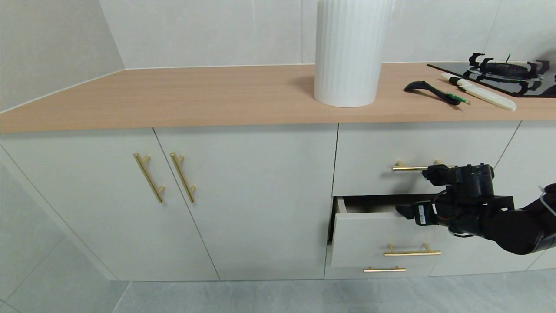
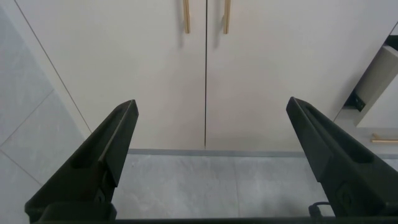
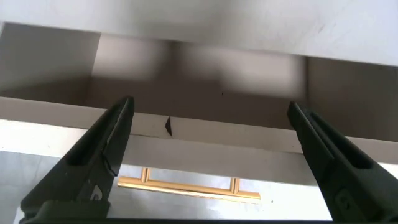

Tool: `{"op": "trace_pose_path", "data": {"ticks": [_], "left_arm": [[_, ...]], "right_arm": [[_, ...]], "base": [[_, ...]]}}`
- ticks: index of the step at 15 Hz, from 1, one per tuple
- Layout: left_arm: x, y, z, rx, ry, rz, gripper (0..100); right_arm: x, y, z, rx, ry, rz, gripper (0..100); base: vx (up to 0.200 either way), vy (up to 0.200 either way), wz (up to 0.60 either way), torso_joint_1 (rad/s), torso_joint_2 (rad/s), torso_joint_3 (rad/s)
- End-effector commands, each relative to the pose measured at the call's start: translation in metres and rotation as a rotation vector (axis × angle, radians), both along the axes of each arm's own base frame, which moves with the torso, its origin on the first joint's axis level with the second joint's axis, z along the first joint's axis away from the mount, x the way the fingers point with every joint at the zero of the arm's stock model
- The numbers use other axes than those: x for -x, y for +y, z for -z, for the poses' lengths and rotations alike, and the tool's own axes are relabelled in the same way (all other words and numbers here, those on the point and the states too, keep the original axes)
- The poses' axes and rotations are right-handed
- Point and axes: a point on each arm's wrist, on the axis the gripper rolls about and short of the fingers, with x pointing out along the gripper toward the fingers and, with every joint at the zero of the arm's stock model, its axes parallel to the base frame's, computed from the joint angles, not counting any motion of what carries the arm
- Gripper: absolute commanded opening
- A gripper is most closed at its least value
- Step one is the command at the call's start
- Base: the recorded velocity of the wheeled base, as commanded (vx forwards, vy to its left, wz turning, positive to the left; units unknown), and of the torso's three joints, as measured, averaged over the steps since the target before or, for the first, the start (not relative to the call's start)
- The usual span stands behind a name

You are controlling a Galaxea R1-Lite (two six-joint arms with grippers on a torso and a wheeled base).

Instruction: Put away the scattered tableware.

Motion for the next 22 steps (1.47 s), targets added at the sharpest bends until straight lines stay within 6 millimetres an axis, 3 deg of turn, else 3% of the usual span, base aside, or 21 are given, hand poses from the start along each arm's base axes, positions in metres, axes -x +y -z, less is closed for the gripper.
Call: {"op": "trace_pose_path", "data": {"ticks": [1, 8, 14, 18, 22], "left_arm": [[0.000, 0.000, 0.000, 0.001, 0.002, 0.000, 100], [0.000, 0.000, 0.000, 0.001, 0.002, 0.000, 100], [0.000, 0.000, 0.000, 0.001, 0.003, 0.000, 100], [0.000, 0.000, 0.000, 0.001, 0.003, 0.000, 100], [0.000, 0.000, 0.000, 0.001, 0.002, 0.000, 100]], "right_arm": [[0.004, 0.000, -0.002, 0.006, 0.023, -0.001, 100], [0.022, -0.003, -0.015, 0.045, 0.138, -0.020, 100], [0.053, 0.013, -0.026, 0.116, 0.372, -0.106, 100], [0.077, 0.023, -0.018, 0.262, 0.572, -0.151, 100], [0.087, 0.024, -0.016, 0.297, 0.659, -0.169, 100]], "base": [[0.000, 0.000, 0.00, 0.000, 0.00, 0.000], [0.000, 0.000, 0.00, 0.000, 0.00, 0.000], [0.000, 0.000, 0.00, 0.000, 0.00, 0.000], [0.000, 0.000, 0.00, 0.000, 0.00, 0.000], [0.000, 0.000, 0.00, 0.000, 0.00, 0.000]]}}
